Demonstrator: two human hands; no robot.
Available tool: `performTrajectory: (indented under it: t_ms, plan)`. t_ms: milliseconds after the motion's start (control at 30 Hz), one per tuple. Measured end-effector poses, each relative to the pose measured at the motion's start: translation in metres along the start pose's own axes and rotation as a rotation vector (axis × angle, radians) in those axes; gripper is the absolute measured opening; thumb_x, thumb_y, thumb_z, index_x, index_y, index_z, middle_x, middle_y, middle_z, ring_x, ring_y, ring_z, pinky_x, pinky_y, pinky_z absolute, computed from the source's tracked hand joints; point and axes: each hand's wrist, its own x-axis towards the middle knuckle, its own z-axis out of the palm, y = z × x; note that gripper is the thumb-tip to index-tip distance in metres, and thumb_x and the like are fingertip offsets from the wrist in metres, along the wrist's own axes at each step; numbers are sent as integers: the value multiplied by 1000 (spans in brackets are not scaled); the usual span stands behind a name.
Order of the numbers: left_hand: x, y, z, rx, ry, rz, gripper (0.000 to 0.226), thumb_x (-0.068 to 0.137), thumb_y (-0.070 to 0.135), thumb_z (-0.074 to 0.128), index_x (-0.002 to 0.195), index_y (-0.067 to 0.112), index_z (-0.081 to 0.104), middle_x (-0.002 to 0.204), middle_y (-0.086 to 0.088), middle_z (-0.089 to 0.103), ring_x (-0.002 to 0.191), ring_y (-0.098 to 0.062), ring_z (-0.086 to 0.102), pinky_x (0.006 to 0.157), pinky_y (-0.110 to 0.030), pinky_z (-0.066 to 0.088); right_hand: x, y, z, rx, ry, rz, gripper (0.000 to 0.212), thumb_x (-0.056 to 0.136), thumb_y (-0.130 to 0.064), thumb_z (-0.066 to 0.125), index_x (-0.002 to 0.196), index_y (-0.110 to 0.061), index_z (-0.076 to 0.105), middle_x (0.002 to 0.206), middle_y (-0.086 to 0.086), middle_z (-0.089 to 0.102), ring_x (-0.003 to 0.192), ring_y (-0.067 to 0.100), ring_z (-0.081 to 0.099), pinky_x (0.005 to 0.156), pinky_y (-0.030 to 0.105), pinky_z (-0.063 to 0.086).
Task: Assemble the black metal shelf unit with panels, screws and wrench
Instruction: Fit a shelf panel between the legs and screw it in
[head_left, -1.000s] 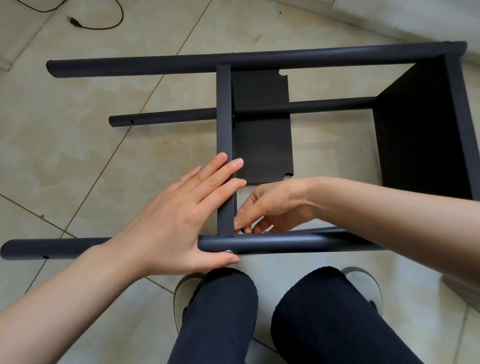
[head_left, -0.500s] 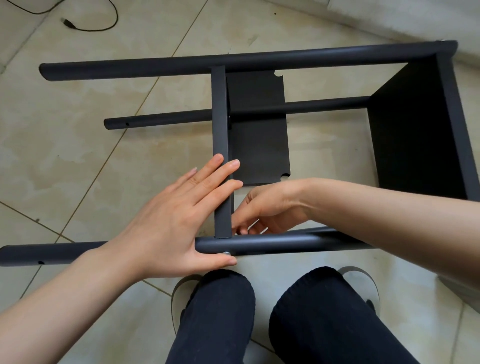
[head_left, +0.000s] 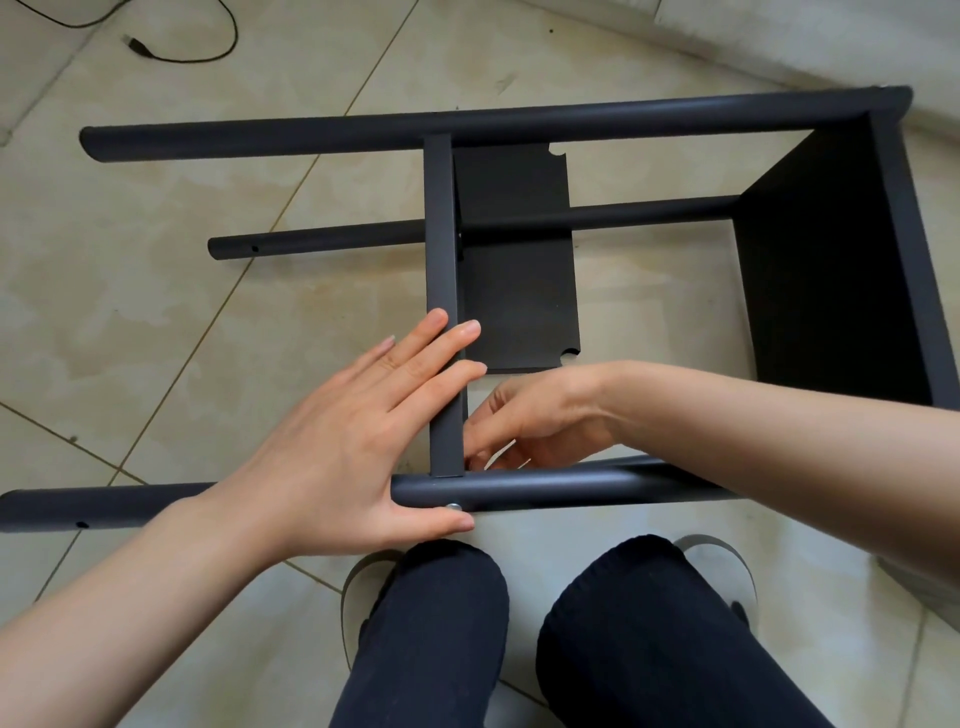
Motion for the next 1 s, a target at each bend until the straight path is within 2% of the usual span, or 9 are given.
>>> performTrajectory:
  t_ms: [67, 133, 233, 400, 567, 667, 733, 900, 1000]
  plan:
    - [0, 0, -1, 1, -3, -1, 99, 79, 79, 53, 155, 17, 33, 170, 4, 9, 157, -18, 4, 123, -44, 22, 3, 0, 4, -26, -1, -18, 8, 95, -13, 60, 98, -7, 64, 79, 4, 60, 69, 9, 63, 80, 26, 51]
    - [0, 0, -1, -1, -8, -4, 100, 79, 79, 53, 155, 17, 33, 170, 4, 9, 157, -17, 4, 123, -43, 22, 3, 1, 2, -39, -2, -24, 15, 95, -14, 59, 110, -10, 59, 82, 4, 59, 70, 9, 61, 80, 25, 49]
    - [0, 1, -1, -4, -11, -3, 100, 79, 78, 53, 154, 15, 35, 170, 3, 10, 157, -18, 4, 123, -43, 21, -2, -1, -5, -52, -44, -4, 9, 95, -13, 59, 95, -7, 65, 83, 4, 60, 73, 12, 59, 79, 27, 49]
    - [1, 2, -1, -2, -8, -7, 100, 79, 78, 53, 154, 15, 35, 170, 3, 11, 157, -17, 4, 123, -44, 22, -2, 1, -8, -64, -30, -19, 28, 95, -15, 61, 69, -15, 71, 73, 2, 62, 67, 11, 60, 73, 25, 50]
    - [0, 2, 0, -11, -4, -4, 99, 79, 78, 53, 155, 16, 33, 170, 3, 11, 157, -18, 4, 122, -45, 23, 4, 4, -1, -35, -38, -19, 15, 97, -15, 56, 86, -10, 66, 80, 3, 56, 68, 7, 64, 70, 20, 52]
    - [1, 2, 0, -12, -2, -1, 99, 79, 78, 54, 154, 16, 34, 170, 3, 11, 157, -18, 5, 121, -47, 24, 1, 3, -5, -59, -50, -42, 10, 98, -14, 55, 100, -8, 63, 96, 12, 55, 81, 14, 60, 86, 29, 48]
    - [1, 1, 0, -12, 0, -3, 100, 79, 78, 55, 155, 16, 34, 170, 3, 11, 157, -18, 5, 121, -47, 24, -2, 1, -8, -71, -71, -30, 11, 98, -14, 56, 99, -8, 65, 101, 11, 58, 86, 17, 59, 93, 35, 45]
    - [1, 1, 0, -16, -1, -3, 100, 79, 77, 56, 154, 16, 34, 170, 3, 11, 157, -19, 5, 120, -48, 25, 2, 5, -9, -76, -49, -25, 17, 97, -17, 59, 84, -12, 69, 83, 4, 61, 76, 14, 59, 87, 33, 46]
    - [1, 2, 0, -22, -3, -3, 99, 79, 76, 56, 154, 15, 36, 170, 2, 12, 157, -19, 5, 120, -48, 26, 1, 6, -7, -81, -38, -40, 14, 97, -19, 59, 93, -9, 69, 95, 12, 60, 82, 16, 59, 92, 34, 46]
